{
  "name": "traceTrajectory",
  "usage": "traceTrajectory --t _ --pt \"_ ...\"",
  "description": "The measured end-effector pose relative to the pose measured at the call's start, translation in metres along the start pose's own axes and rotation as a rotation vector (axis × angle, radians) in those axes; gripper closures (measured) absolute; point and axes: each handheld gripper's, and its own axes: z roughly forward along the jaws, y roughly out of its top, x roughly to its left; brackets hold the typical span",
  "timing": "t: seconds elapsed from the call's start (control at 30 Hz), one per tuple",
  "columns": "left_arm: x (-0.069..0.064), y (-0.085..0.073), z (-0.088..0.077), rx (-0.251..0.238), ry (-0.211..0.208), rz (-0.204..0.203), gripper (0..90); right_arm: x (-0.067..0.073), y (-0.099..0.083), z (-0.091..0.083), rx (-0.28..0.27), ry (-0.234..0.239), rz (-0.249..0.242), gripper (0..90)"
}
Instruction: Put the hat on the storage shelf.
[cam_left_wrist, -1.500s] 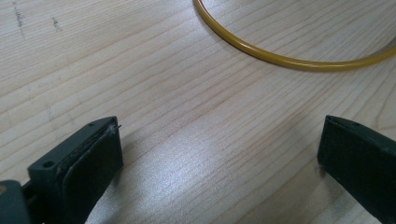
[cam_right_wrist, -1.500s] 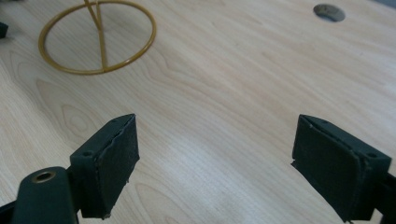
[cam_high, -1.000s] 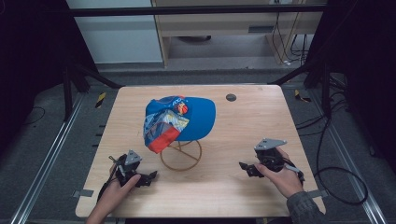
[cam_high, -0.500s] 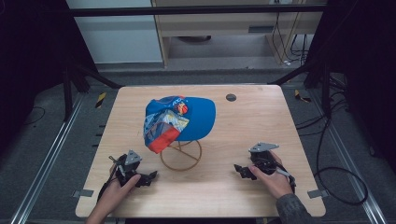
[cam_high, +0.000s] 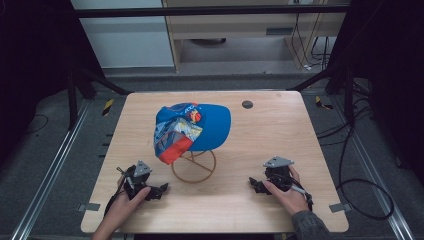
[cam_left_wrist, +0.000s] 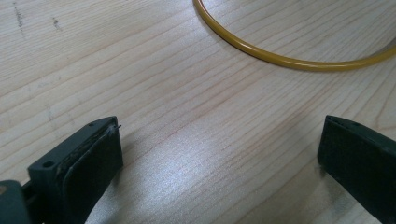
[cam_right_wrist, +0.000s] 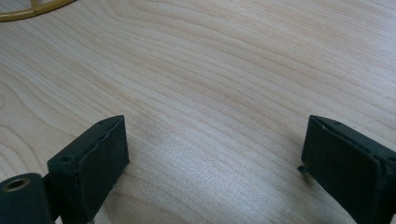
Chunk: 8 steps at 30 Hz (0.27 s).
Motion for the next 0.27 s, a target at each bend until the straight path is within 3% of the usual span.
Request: traceTrajectory --t 0.27 --pt "0.0003 0.0003 0.0002 0.000 0.001 0.000 0.0 0.0008 -0.0007 -0.0003 0.006 -0.022 0.022 4.5"
